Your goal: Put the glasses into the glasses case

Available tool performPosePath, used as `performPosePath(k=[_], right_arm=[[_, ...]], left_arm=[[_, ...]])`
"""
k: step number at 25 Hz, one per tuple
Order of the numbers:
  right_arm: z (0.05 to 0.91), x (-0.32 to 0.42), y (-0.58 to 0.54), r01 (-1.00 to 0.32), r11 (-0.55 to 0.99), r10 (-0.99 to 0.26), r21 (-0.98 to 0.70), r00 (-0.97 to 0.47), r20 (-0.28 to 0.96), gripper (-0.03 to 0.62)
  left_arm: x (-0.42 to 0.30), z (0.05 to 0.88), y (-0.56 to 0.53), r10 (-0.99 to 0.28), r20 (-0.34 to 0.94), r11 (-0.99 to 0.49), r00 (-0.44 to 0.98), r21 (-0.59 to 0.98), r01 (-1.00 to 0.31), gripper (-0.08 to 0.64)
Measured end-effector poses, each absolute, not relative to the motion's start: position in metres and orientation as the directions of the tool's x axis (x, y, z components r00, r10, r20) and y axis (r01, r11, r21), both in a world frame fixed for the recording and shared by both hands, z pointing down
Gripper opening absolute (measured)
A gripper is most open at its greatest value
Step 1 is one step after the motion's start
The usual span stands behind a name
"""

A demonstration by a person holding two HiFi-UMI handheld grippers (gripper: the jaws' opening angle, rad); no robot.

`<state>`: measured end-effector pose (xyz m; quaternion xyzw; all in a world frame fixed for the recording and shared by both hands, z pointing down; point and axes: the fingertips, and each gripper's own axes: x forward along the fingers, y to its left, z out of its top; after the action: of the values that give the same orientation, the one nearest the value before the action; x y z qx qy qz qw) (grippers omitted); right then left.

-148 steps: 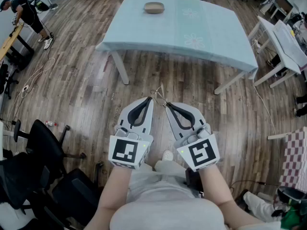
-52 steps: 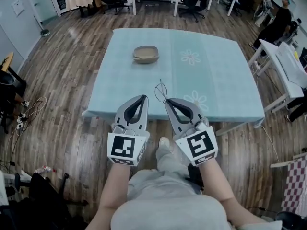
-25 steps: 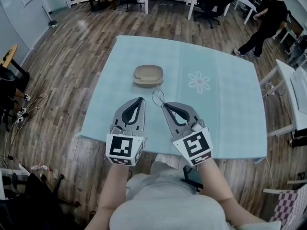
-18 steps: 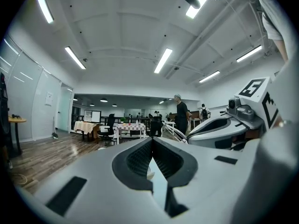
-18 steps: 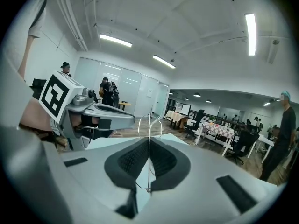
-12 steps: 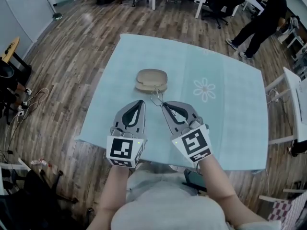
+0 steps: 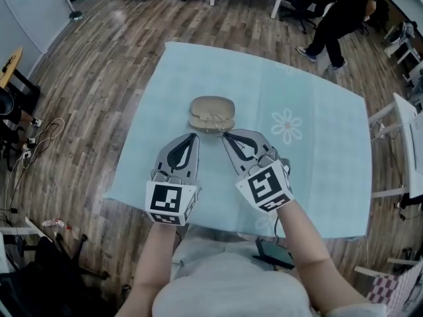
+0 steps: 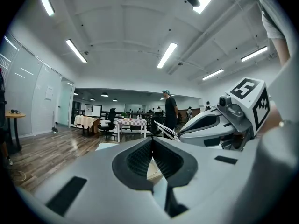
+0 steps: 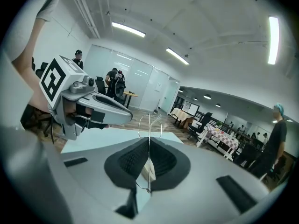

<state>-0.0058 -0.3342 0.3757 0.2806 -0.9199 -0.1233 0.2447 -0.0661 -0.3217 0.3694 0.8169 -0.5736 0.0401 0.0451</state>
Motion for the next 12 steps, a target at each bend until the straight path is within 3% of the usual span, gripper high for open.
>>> performPosePath(k=[12], right_arm=[[0.409,-0.033,-0.381,-0.289,0.829,-0.519,0.478,-0.716,0.467,0.009]], left_arm=[[-0.077,0.391,-0.363,-0.916,0.159,-0.364,0.368,0.055,-0.930,0.009]])
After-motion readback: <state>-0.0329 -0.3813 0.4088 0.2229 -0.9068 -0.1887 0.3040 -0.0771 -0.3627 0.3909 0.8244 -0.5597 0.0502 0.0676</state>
